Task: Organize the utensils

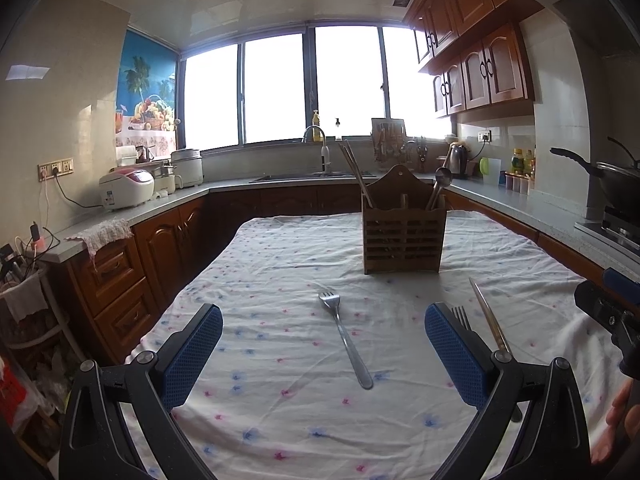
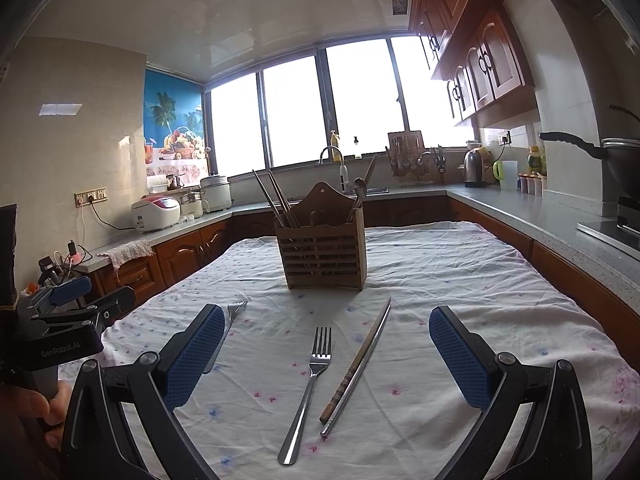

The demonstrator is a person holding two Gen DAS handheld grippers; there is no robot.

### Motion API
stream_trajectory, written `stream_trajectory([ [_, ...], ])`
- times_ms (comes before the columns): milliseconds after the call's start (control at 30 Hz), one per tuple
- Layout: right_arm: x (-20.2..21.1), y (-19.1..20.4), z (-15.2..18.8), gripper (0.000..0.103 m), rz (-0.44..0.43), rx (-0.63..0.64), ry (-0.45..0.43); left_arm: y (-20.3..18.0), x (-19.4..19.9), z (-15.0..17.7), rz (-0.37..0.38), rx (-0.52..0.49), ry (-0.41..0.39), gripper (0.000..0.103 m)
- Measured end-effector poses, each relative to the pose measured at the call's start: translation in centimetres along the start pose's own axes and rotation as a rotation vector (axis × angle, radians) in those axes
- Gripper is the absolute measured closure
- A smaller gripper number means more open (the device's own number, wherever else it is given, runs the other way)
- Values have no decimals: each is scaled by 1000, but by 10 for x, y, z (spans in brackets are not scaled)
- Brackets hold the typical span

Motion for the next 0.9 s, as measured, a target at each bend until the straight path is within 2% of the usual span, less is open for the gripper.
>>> stream_trajectory([
  [900, 0, 3, -3, 0, -4, -7, 2, -1, 1, -4, 13, 8, 4, 1],
])
Point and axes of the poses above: each gripper's, at about its wrist camera, not at the fingertips, and x roughly against the way its jaws point, y to its left, z to its underside, the point moved 7 cm from there along -x, roughly the way its jaws point, and after that the axes turned 9 degrees about -x, right-handed, at the moved point
